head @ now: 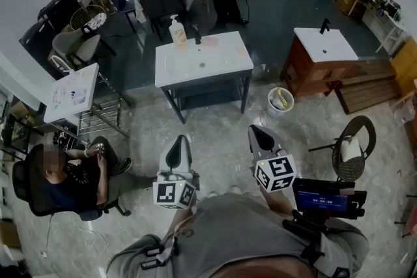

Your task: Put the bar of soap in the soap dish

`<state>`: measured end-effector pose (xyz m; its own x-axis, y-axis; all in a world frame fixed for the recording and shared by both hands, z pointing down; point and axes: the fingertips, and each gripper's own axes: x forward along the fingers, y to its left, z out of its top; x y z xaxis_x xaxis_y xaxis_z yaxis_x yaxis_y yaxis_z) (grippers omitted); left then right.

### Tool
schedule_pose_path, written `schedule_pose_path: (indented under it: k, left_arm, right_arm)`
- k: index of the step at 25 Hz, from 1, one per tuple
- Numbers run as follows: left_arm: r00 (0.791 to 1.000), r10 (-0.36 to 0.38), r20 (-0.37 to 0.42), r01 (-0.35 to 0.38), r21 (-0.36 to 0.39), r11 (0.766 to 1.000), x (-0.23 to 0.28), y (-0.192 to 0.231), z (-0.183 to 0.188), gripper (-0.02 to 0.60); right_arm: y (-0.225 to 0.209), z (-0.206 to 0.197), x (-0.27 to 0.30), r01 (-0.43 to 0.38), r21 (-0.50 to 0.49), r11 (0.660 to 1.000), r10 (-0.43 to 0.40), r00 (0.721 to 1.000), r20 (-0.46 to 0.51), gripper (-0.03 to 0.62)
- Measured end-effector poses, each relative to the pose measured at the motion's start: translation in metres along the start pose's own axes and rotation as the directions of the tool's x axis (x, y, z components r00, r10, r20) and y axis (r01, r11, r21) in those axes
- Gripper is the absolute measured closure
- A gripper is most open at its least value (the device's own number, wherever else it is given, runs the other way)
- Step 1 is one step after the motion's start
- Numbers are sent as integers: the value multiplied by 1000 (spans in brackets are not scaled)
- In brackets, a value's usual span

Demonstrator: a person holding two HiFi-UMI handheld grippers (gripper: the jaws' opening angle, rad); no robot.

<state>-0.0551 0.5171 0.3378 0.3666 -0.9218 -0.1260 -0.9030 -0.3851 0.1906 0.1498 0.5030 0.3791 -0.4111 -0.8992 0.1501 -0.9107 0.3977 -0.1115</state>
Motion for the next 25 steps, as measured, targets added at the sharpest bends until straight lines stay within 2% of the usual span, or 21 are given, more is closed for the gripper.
schedule_pose_path:
  k: [9,13,19,25]
  left_arm:
    - [1000,2,10,-2,20,1000,-8,-8,-12,592]
    - [1000,1,17,-2,57,998,-5,-25,-15,591]
    - [1000,15,9,-16,87,996,-2,-49,-12,591]
    - [999,45,4,-45,98,994,22,-61,-2,589]
  right_arm:
    - [2,-13,-6,-27,-12,1000,27,1000,7,594]
    - [-14,-21,-9,-43,-3,999,43,999,4,594]
    - [-24,-31,7,-164,11,986,164,983,-82,600]
    - [-39,-6,14,-209,13,978,209,977,-31,602]
